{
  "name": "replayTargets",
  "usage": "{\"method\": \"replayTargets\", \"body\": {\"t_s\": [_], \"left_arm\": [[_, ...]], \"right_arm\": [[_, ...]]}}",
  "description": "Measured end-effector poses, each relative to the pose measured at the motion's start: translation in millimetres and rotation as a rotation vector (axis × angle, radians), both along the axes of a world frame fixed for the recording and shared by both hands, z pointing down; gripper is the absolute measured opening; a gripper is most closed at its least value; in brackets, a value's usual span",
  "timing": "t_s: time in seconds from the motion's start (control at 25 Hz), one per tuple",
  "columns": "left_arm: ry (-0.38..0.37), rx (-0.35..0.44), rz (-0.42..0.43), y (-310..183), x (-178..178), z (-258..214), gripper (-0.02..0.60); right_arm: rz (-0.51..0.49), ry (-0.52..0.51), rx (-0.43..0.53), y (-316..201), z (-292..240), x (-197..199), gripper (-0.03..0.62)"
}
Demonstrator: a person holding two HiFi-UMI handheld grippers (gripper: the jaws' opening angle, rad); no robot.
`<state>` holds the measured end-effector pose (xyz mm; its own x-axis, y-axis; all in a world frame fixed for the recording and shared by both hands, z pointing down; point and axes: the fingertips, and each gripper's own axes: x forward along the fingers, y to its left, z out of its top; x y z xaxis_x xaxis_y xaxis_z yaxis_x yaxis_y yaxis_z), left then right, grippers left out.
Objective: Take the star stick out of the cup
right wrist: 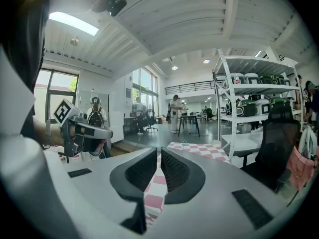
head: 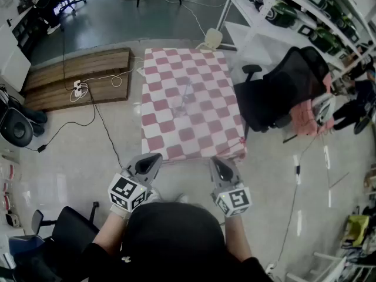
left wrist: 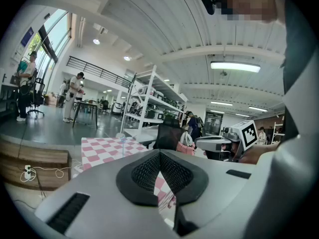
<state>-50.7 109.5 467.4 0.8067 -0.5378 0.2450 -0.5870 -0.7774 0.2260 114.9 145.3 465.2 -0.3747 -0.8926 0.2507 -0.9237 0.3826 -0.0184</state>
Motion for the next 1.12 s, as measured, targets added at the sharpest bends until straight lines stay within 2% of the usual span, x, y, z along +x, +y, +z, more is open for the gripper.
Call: {"method": "replayTargets", "body": {"t_s": [0.36,0.72,0.92,1.12], "left_arm": [[0.011,-0.007,0.021,-4,-13,4,0.04],[0.037,-0.029,0.055,-10,-46,14,0.04],[0.035,-0.039,0.073,-18,-59,26,0.04],[0.044,-0.058,0.081,-18,-53,30,0.04]], "right_arm": [[0.023,-0.025,-0.02,-2,4,-13,0.038],[0.051,-0.076,-0.027,-8,5,-44,0.04],[0.05,-0.041,-0.026,-10,8,-65,0.04],[0.054,-0.043,-0.052,-10,18,-65,0.04]]}}
